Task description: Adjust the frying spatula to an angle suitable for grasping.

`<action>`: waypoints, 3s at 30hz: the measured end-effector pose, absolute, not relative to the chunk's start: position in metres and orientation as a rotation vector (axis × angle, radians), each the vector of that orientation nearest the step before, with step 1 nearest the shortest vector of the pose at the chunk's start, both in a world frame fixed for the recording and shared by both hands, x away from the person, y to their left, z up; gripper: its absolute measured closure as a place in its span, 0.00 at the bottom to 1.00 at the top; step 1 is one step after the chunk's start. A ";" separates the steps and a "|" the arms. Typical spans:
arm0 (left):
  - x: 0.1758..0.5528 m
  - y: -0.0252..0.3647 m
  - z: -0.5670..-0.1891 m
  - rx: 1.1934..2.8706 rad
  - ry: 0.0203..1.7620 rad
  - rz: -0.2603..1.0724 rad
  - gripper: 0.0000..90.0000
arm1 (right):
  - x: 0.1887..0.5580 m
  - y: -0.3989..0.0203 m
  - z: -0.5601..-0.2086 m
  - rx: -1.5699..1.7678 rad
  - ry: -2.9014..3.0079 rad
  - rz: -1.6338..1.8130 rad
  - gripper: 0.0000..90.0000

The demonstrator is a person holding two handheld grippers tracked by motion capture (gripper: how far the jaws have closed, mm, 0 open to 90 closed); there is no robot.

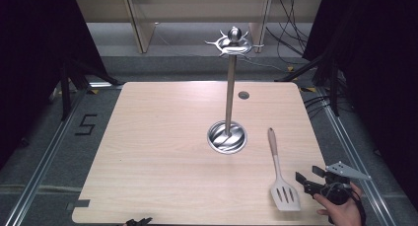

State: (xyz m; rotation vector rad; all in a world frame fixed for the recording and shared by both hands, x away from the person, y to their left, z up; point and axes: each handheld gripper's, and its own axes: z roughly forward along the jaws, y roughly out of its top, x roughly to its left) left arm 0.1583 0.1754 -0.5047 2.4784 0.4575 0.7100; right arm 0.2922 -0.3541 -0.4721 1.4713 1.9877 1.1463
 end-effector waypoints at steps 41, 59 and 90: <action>0.160 0.175 -0.506 2.486 0.467 0.711 0.20 | 0.366 -0.317 -0.438 1.347 2.295 0.838 0.41; 0.160 0.176 -0.505 2.497 0.462 0.682 0.20 | 0.407 -0.287 -0.461 1.394 2.486 0.605 0.49; 0.160 0.176 -0.506 2.483 0.473 0.717 0.20 | 0.449 -0.270 -0.474 1.484 2.638 0.304 0.63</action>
